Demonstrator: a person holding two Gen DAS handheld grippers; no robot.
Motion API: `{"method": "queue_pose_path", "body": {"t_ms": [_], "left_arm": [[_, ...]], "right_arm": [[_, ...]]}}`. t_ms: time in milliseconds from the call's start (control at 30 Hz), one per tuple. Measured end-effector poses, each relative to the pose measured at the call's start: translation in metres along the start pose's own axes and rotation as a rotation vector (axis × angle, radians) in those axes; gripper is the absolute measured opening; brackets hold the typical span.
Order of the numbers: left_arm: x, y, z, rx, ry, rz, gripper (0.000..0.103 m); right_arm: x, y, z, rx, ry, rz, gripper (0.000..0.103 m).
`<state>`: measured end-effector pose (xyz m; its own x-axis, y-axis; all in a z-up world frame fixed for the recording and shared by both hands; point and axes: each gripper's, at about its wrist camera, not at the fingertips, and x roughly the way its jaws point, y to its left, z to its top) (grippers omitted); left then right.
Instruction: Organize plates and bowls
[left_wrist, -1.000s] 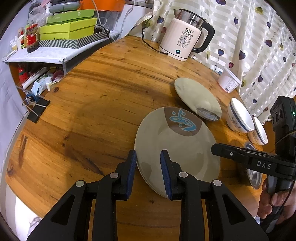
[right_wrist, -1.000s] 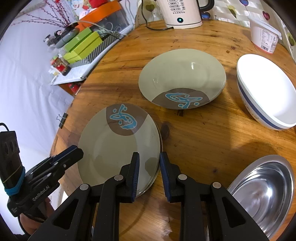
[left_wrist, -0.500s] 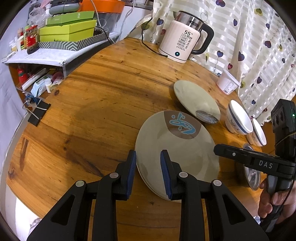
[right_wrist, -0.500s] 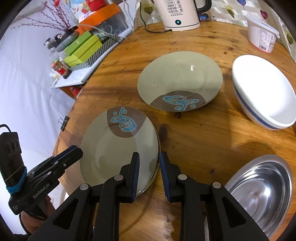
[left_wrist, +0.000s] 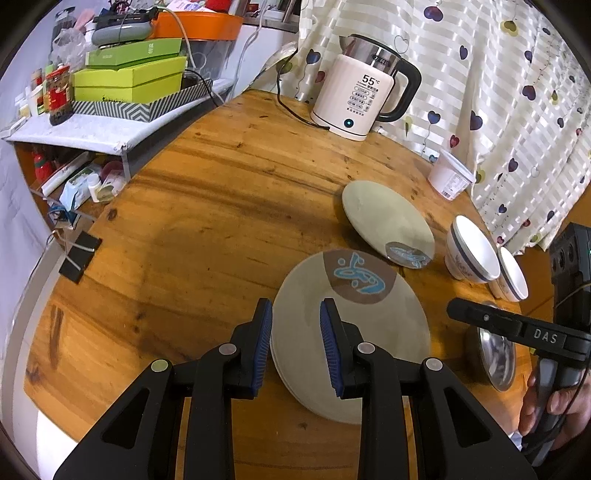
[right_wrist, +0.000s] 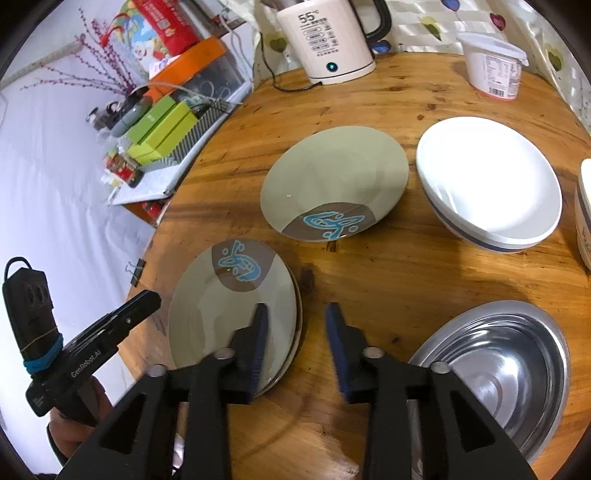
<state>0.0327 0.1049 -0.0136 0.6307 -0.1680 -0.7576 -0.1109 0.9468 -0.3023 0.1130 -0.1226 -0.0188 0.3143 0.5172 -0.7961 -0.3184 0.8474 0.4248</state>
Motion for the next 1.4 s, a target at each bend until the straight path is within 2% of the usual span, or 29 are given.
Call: {"method": "queue_pose_path", "body": {"t_ms": [167,533,967,1400], "left_arm": [[0.004,-0.004,0.008,0.023,0.002,-0.002,0.028],[0.017,-0.017,0.025,0.07,0.02,-0.024,0.028],[0.035,-0.028,0.052,0.121,0.055,-0.073,0.028],[0.068,-0.041,0.081,0.184,0.106,-0.113,0.028]], "right_arm": [[0.0,-0.001,0.001,0.014,-0.004,0.018,0.038],[0.0,-0.005,0.009,0.035,-0.021,-0.02,0.038],[0.005,-0.011,0.02,0.088,-0.026,-0.026,0.038],[0.017,-0.019,0.031,0.143,-0.029,-0.038,0.038]]}}
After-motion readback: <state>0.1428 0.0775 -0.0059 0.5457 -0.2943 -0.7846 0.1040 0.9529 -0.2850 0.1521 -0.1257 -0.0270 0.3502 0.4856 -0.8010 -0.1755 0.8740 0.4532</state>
